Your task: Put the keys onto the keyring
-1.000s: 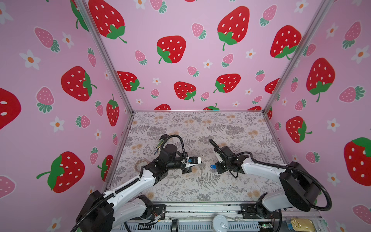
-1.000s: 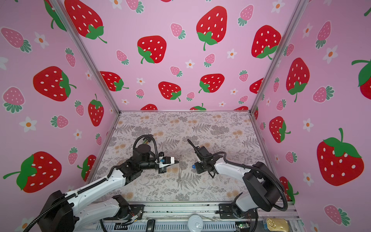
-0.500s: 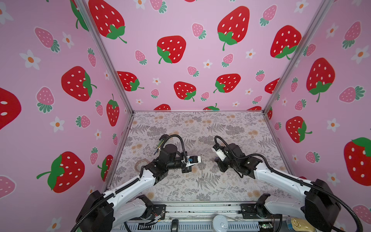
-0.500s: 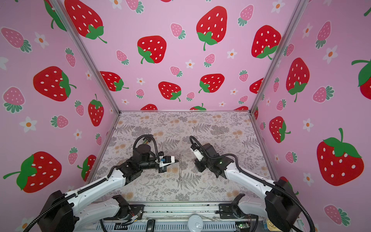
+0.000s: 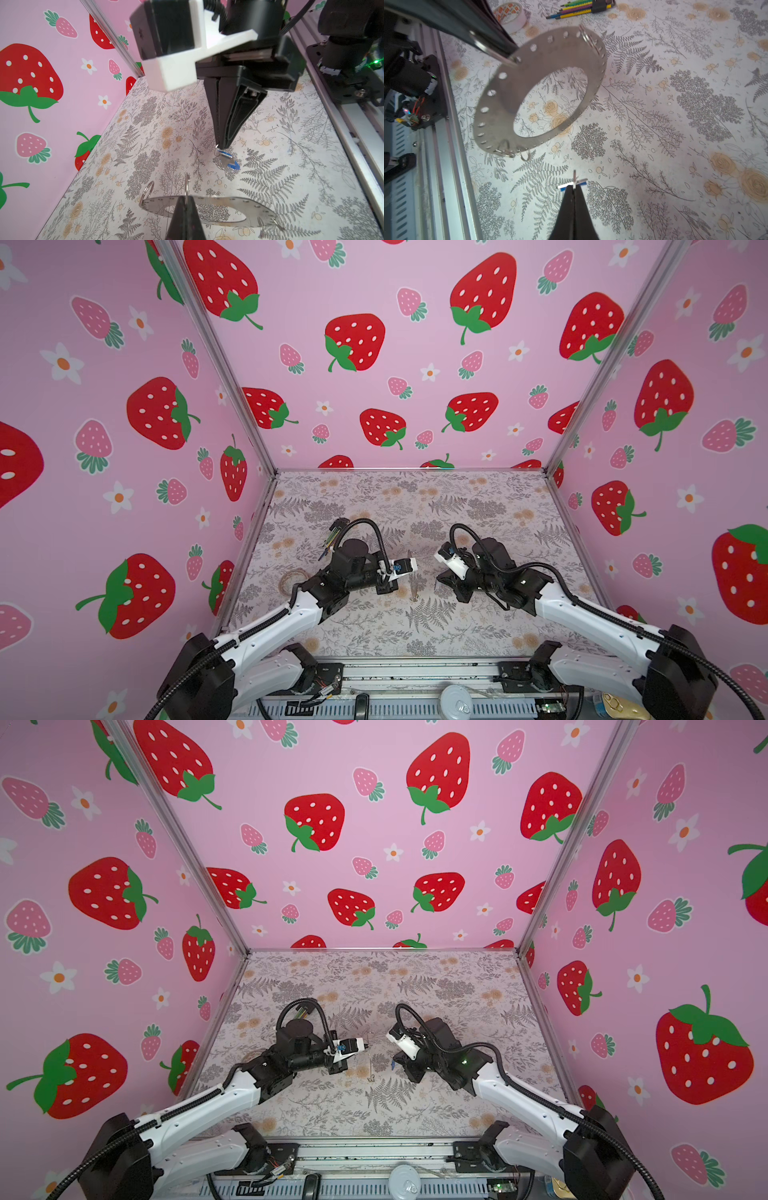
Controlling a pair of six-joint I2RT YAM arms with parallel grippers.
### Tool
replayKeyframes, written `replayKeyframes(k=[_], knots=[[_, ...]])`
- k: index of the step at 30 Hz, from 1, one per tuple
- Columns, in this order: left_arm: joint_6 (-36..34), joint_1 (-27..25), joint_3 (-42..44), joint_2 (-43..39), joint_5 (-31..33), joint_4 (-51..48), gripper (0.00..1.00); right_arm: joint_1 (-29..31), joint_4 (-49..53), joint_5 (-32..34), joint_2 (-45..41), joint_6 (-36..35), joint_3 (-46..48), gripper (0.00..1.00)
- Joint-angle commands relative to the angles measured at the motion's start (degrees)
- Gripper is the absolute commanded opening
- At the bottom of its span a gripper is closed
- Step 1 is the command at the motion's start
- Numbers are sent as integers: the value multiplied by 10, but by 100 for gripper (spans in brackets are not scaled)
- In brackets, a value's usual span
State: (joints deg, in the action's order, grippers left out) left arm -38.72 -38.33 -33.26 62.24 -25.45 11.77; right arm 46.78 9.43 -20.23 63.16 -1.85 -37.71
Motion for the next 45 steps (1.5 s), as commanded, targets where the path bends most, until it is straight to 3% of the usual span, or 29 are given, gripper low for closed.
replayKeyframes(k=[1,9,25,45], knots=[[-24,-9,-8,-13,22,20,0,5,-20,-48,-13,-3,-5,0],[-36,-33,-3,-19,57,25,0,25,-68,-76,-24,25,-19,0],[-13,-46,-23,-4,72,1,0,69,-154,10,-40,42,-6,0],[4,-48,-30,0,60,-4,0,75,-130,49,-17,47,-10,0]])
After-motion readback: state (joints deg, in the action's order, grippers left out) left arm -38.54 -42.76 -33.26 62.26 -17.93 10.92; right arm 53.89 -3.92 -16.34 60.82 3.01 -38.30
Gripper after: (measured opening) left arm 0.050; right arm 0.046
